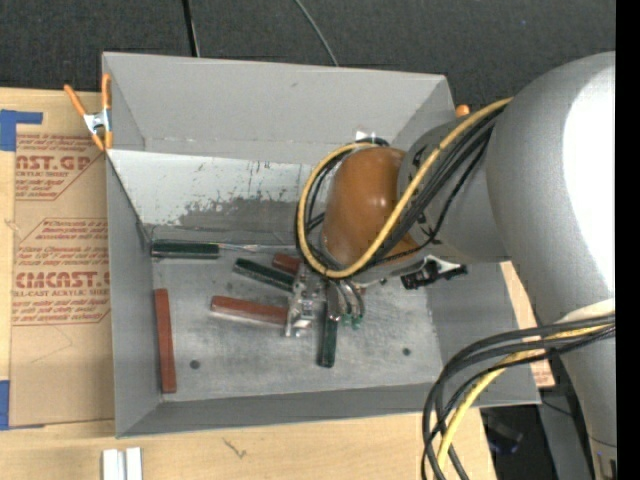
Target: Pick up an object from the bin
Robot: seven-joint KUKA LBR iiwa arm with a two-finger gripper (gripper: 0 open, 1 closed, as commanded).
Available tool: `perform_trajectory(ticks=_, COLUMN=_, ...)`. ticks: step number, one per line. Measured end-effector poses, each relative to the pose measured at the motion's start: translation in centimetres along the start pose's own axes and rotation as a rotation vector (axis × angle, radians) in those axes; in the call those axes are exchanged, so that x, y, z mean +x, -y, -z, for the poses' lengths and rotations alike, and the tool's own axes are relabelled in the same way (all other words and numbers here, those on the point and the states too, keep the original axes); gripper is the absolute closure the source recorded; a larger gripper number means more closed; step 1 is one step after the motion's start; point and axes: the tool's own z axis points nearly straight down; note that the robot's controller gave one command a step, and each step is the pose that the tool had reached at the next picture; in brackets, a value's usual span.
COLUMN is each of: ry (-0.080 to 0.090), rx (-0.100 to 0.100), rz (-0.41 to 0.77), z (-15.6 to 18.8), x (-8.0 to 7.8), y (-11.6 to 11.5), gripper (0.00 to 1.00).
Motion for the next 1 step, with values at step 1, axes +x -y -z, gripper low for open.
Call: perform_trajectory(ticks=1, ry=-0.009, rx=0.0, rz=-0.053, z=15.69, x=1.29, y=0.04, gripper=1.0)
